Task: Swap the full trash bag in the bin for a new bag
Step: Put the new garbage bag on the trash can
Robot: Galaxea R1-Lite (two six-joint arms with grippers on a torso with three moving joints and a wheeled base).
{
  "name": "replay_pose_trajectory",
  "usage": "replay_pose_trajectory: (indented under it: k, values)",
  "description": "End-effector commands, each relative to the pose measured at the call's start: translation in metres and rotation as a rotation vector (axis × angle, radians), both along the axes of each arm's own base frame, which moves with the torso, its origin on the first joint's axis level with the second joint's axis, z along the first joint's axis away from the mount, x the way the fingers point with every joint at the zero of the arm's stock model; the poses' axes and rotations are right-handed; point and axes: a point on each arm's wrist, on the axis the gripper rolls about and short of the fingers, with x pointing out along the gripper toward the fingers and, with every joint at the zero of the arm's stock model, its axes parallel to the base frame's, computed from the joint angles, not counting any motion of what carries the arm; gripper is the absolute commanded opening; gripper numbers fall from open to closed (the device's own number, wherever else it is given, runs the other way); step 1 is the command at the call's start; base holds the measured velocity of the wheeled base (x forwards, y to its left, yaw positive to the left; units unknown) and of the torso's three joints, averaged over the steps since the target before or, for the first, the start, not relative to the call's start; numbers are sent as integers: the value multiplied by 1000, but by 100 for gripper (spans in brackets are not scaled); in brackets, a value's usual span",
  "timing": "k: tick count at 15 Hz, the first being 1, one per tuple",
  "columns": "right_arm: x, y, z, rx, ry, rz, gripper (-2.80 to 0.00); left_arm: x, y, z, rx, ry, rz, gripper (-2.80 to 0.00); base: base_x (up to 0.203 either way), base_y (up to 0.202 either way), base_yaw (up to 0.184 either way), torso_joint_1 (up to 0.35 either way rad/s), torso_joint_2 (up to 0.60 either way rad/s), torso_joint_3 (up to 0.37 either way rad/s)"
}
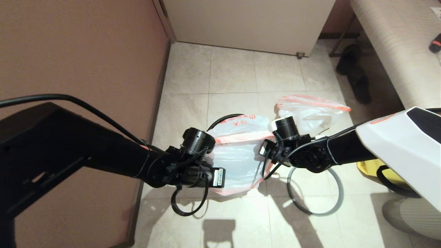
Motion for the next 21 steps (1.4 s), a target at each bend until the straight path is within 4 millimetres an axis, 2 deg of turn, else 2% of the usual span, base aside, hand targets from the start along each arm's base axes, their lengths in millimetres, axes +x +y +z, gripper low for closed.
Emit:
replay_pose_trajectory:
  k: [1, 5, 8, 10, 14, 17, 21]
  values:
    - [-4, 1, 8, 23, 0, 11, -280, 16, -1, -36, 4, -49, 45, -280, 0, 0, 0, 0, 0, 0]
    - [-6, -3, 18, 32, -12, 8, -280, 21, 2, -49, 83, -93, 99, -280, 0, 0, 0, 0, 0, 0]
    - [-5, -5, 18, 34, -13, 3, -280, 18, 2, -43, 136, -158, 109, -280, 0, 0, 0, 0, 0, 0]
    - [-6, -5, 20, 34, -12, 4, -280, 23, 2, -51, 149, -163, 125, -280, 0, 0, 0, 0, 0, 0]
    - [-11, -7, 28, 45, 10, 35, -280, 49, 10, -60, 192, -298, 286, -280, 0, 0, 0, 0, 0, 0]
    - [-15, -7, 24, 36, 57, 69, -280, 67, 15, -48, 189, -403, 419, -280, 0, 0, 0, 0, 0, 0]
    - [-20, -8, 30, 59, 68, 112, -280, 79, 19, -48, 213, -438, 497, -280, 0, 0, 0, 0, 0, 0]
